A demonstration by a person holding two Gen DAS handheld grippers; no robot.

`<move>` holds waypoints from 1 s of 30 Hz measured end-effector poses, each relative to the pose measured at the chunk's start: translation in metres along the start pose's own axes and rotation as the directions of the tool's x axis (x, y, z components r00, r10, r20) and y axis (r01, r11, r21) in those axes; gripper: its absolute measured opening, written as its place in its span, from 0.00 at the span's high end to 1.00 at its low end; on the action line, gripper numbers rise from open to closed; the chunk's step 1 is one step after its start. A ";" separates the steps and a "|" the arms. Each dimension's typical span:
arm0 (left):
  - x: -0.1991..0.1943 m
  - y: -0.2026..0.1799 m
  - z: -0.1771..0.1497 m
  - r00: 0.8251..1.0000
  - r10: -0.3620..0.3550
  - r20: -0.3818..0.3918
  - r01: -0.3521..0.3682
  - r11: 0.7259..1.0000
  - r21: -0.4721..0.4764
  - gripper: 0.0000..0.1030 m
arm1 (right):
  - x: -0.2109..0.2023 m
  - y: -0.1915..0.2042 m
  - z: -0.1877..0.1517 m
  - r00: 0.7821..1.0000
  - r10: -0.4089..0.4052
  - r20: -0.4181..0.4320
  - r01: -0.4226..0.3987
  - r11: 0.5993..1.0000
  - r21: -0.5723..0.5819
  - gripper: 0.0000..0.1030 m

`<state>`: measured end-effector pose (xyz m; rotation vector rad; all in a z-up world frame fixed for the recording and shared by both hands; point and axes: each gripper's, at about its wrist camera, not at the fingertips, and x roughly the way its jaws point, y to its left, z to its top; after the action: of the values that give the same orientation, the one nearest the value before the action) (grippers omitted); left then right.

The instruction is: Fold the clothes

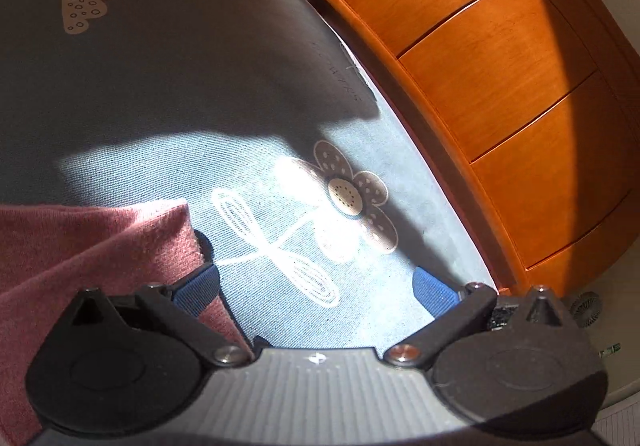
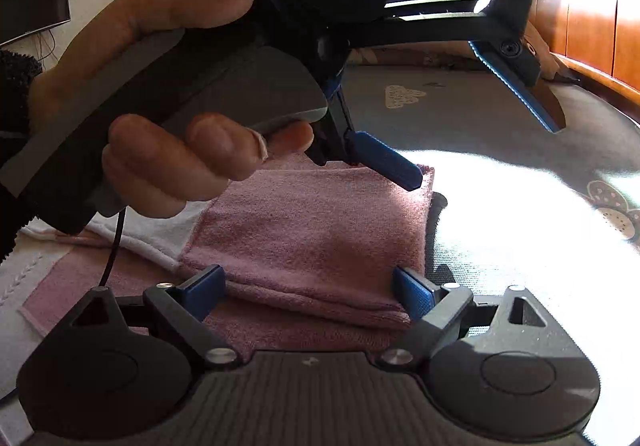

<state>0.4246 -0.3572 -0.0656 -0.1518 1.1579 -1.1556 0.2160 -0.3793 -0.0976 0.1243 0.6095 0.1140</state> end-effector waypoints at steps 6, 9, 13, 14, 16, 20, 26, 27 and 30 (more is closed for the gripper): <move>0.009 0.002 -0.002 0.999 0.027 0.016 -0.027 0.999 -0.028 0.01 | 0.000 0.004 -0.001 1.000 -0.005 0.000 0.005 1.000 -0.013 0.08; -0.008 0.000 0.006 0.996 0.048 0.068 -0.048 0.999 -0.007 0.01 | -0.001 0.008 -0.003 1.000 -0.008 0.000 0.008 1.000 -0.022 0.07; -0.026 0.018 0.009 0.988 0.106 0.116 -0.100 0.993 -0.056 0.01 | -0.003 0.010 -0.003 1.000 -0.006 0.002 0.006 1.000 -0.014 0.07; -0.028 0.024 0.009 0.985 0.120 0.124 -0.112 0.991 -0.072 0.01 | -0.003 0.010 -0.003 1.000 -0.006 0.002 0.006 1.000 -0.013 0.07; -0.029 0.040 0.009 0.980 0.148 0.135 -0.132 0.984 -0.116 0.01 | -0.003 0.011 -0.004 1.000 -0.005 0.003 0.005 1.000 -0.012 0.07; -0.018 0.066 0.013 0.970 0.176 0.169 -0.145 0.973 -0.181 0.01 | -0.002 0.002 -0.002 1.000 -0.004 0.004 0.004 1.000 -0.011 0.07; -0.029 0.065 0.023 0.958 0.180 0.223 -0.138 0.972 -0.192 0.01 | -0.002 0.001 0.001 1.000 -0.003 0.003 0.003 1.000 -0.015 0.07; -0.033 0.063 0.023 0.958 0.176 0.227 -0.135 0.973 -0.188 0.01 | 0.000 -0.001 0.001 1.000 -0.002 0.004 0.002 1.000 -0.011 0.07; -0.049 0.059 0.018 0.957 0.164 0.239 -0.124 0.976 -0.177 0.01 | 0.000 -0.002 0.002 1.000 0.002 0.005 -0.002 1.000 -0.002 0.07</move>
<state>0.4788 -0.3000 -0.0636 -0.3236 1.0166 -0.8851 0.2172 -0.3811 -0.0968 0.1230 0.6047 0.1165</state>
